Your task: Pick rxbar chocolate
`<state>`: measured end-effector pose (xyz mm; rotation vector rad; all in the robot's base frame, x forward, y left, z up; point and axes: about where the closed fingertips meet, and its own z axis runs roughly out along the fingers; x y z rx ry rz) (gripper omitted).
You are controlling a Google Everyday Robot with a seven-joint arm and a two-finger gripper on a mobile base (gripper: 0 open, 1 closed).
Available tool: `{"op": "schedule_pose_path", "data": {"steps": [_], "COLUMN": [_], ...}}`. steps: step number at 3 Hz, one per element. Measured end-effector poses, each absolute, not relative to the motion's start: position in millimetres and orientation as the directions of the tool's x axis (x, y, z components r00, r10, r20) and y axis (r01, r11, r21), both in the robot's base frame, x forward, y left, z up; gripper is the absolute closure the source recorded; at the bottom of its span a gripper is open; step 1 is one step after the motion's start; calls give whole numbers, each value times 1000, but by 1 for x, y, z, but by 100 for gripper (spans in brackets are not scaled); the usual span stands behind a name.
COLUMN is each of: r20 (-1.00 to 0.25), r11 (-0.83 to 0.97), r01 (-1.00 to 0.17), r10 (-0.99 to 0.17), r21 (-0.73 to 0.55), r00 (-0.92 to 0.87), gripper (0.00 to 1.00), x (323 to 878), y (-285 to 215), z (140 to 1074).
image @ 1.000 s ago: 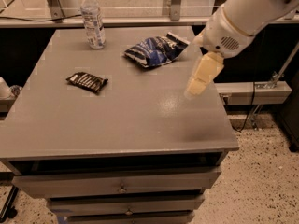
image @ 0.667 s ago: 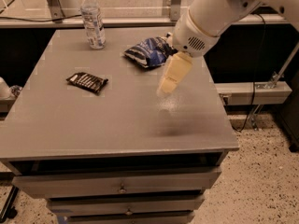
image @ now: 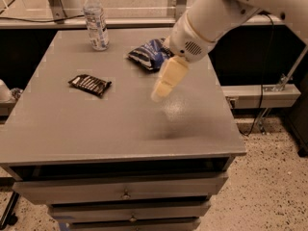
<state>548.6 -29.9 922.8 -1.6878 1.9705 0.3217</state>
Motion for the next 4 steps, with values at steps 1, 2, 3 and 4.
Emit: {"op": "schedule_pose_path", "data": {"steps": [1,2,3,4], "r20": [-590,-635,-674,-700], "r11": [137,61,30,46], "r01": [-982,-992,-993,-991], "r10": [-806,-772,-737,-712], "r21": [-130,-111,-111,-125], "r00": [-35,24,53,55], "gripper": [0,0,0,0], "x": [551,555,576,607], "y": [32,95,141,162], "z": [905,878,863,859]}}
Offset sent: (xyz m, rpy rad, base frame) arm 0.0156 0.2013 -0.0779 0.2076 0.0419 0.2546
